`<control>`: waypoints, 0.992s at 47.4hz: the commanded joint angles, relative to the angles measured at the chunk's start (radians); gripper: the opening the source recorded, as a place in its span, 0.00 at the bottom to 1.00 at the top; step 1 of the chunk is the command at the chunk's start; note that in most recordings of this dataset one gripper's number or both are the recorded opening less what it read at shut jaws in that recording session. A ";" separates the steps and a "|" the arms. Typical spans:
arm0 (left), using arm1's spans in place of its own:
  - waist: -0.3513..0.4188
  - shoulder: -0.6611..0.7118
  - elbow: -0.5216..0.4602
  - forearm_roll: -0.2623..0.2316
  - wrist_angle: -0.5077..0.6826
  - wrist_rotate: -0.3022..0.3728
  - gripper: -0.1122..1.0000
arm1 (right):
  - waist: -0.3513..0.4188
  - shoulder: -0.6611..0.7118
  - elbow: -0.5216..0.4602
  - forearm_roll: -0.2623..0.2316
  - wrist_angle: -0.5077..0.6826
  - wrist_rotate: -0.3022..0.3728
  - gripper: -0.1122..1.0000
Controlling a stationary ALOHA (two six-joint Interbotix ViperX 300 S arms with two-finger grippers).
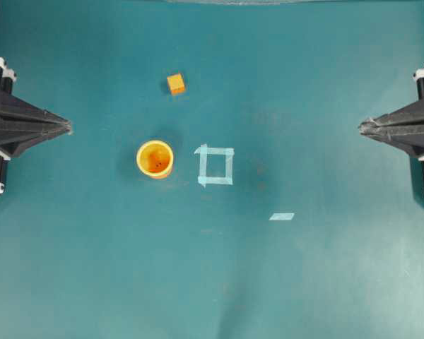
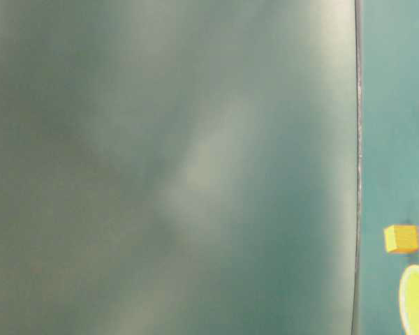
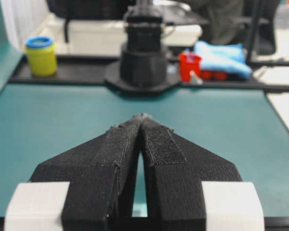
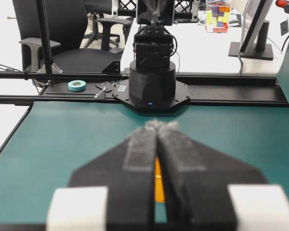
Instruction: Lift the orange block with right arm.
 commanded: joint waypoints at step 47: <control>0.000 0.008 -0.051 0.003 0.144 -0.009 0.10 | 0.000 0.301 -0.347 0.008 0.245 0.014 0.29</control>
